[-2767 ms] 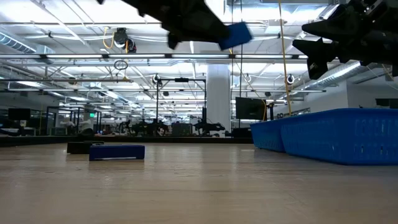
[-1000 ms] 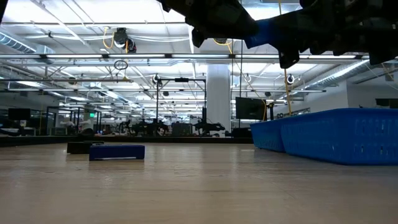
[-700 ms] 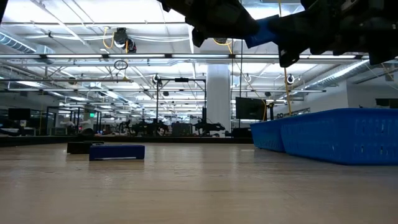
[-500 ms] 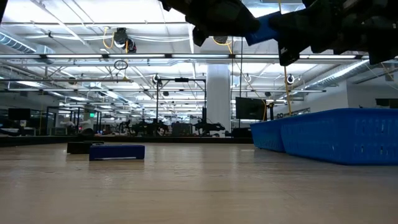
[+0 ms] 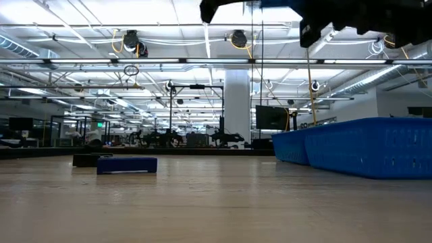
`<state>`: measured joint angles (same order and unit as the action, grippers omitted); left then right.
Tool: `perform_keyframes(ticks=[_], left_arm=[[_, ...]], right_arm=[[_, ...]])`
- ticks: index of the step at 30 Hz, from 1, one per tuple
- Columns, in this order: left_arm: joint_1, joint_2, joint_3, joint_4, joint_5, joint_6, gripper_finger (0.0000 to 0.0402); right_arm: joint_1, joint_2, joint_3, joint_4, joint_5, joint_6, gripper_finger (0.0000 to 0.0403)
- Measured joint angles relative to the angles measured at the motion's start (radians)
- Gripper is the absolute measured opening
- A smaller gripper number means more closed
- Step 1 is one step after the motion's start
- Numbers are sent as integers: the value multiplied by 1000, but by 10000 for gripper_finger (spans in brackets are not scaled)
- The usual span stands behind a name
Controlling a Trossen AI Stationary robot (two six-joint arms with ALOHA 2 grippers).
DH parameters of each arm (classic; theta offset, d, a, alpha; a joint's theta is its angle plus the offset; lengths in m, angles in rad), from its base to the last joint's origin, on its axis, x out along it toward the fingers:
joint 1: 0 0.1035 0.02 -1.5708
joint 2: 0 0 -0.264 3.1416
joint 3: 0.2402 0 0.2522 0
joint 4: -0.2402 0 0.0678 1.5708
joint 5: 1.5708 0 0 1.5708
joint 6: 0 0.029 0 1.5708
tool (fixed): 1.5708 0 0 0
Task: Pick & Place Office items
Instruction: Put the blue digital timer into the bottom blue bin
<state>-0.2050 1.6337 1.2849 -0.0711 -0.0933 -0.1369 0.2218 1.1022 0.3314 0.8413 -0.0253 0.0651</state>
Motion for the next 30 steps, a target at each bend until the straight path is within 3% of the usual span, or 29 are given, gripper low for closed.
perform_keyframes(ticks=[11, 18, 23, 30], left_arm=[[-3, 5, -5, -58, 10, -6, 87], [-11, -38, -26, -64, 13, 53, 88], [-11, -110, -151, 15, -2, 49, 88], [12, -271, -463, 366, -13, -15, 88]], right_arm=[[18, -62, -35, -85, -12, 8, 53], [49, -196, -37, -216, -28, 35, 53], [95, -290, -35, -360, -2, 70, 53], [141, -313, -37, -603, 133, 219, 53]])
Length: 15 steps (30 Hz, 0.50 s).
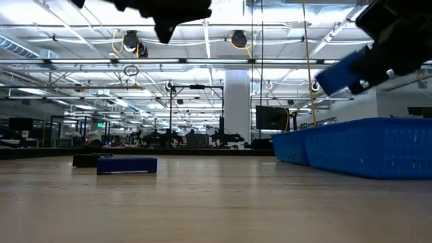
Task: Pick & Place Office items
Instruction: Put the blue digital timer into the bottom blue bin
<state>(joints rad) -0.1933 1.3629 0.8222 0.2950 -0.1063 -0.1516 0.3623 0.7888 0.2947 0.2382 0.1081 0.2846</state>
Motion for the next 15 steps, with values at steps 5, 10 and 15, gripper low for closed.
perform_keyframes(ticks=[5, 10, 15], left_arm=[[29, -86, -167, 182, -2, -65, 88], [44, -108, -240, 245, -2, -127, 88], [43, -107, -246, 248, -1, -179, 88]], right_arm=[[0, 47, 1, -50, 2, 44, 53], [-5, 129, 0, -69, 39, 37, 53], [-27, 192, 1, -90, 48, 45, 70]])
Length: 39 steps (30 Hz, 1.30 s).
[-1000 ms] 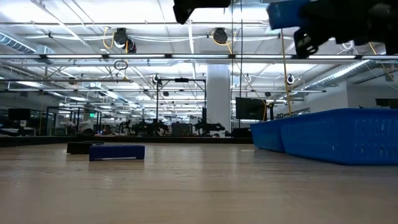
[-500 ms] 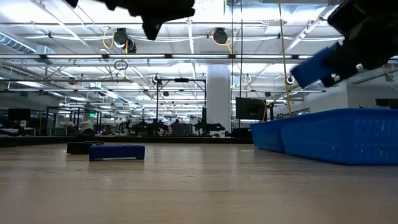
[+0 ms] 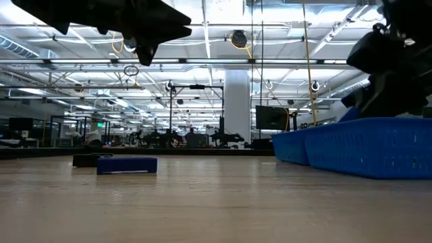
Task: Pick & Place Office items
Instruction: Put the blue digital timer into the bottom blue bin, then put the black digital timer into the bottom blue bin
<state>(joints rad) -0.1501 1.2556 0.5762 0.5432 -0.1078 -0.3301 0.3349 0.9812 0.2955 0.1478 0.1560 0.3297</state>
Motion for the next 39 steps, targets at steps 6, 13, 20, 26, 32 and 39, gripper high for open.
perform_keyframes(ticks=[6, 13, 20, 26, 32, 39], left_arm=[[0, 0, 0, -15, 3, -12, 88], [0, 0, 0, -23, 3, -8, 88], [0, 0, 0, -23, 3, -6, 88], [0, 1, 0, -23, 2, -6, 88], [0, 1, 0, -23, 11, -34, 88], [-2, 1, 1, -42, 25, -56, 88]], right_arm=[[-23, 29, 0, 4, -1, 4, 63], [-28, 23, 0, 23, -1, 55, 81], [-28, 23, 0, 79, -2, 52, 119], [-28, 23, 0, 163, -6, 52, 129], [-28, 23, 0, 316, -144, 29, 126], [-28, 23, 0, 410, -187, -36, 125]])
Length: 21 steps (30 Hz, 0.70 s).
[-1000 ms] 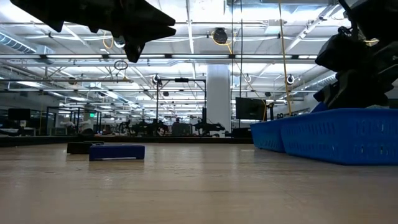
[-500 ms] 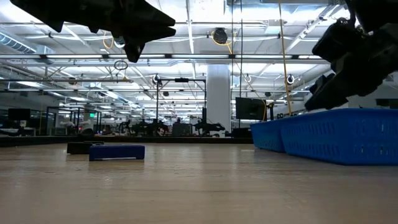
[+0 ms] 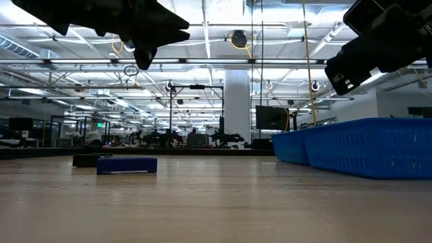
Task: Pick & Place Office items
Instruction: Put the black digital timer into the bottom blue bin
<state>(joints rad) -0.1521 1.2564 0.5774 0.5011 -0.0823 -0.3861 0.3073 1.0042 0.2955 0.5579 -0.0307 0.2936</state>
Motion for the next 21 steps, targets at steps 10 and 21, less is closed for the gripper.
perform_keyframes(ticks=[10, 21], left_arm=[[-28, 0, 0, -309, 29, -202, 88], [-84, 0, 0, -665, -56, -467, 89]], right_arm=[[0, 0, 0, -9, 2, -3, 126], [0, 0, 0, -9, 3, -52, 126]])
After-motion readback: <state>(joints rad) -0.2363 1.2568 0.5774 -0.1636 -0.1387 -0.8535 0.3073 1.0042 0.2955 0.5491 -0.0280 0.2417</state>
